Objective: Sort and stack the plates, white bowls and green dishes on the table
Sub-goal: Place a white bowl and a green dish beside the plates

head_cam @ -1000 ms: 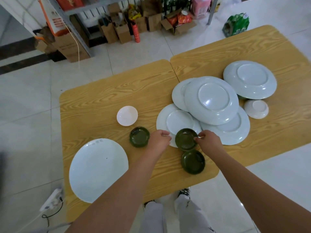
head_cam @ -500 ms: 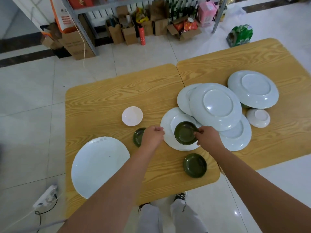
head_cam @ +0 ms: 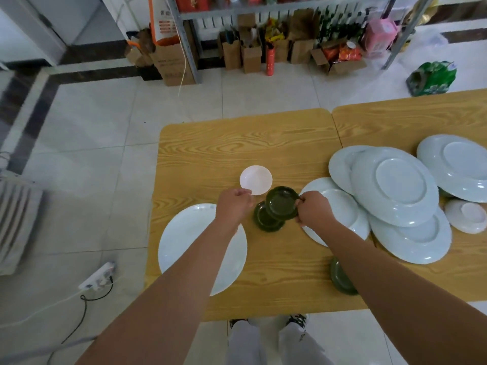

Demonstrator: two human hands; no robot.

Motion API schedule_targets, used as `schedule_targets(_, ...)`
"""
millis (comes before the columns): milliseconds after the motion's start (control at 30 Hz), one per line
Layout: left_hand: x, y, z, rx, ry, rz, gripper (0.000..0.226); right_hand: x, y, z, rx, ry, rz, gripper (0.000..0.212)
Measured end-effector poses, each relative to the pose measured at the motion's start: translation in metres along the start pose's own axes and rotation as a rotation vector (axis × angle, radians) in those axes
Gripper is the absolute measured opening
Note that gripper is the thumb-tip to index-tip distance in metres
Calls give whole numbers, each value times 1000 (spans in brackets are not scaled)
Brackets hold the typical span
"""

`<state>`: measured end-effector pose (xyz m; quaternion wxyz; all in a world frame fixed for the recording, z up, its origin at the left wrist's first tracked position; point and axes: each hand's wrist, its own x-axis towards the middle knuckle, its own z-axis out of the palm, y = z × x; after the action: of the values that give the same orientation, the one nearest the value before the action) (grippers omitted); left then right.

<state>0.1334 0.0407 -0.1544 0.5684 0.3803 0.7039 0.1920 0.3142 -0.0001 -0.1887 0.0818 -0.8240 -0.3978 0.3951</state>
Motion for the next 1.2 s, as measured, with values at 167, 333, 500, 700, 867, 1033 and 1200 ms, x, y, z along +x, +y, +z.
schedule_targets(167, 5, -14, -10, -2, -5, -30, 9, 7, -11, 22, -107, 37, -4, 15)
schedule_targets(333, 10, -22, -10, 0, -24, -65, 22, 8, -13, 33, -152, 29, 2, 20)
schedule_targets(500, 11, -20, -9, -7, -48, -68, 21, 4, -4, 39, -93, 52, -34, 24)
schedule_targets(700, 14, -23, -6, 7, -66, -73, 25, 5, 1, 48, -132, 72, -60, 27)
schedule_targets(867, 19, -28, -6, 28, -81, -96, 24, 4, 5, 51, -138, 65, -78, 27)
schedule_targets(1033, 16, -30, -2, 27, -117, -111, 34, 4, 11, 51, -122, 61, -79, 27)
schedule_targets(1200, 11, -31, 3, 12, -114, -109, 29, 6, 11, 52, -84, 58, -68, 30)
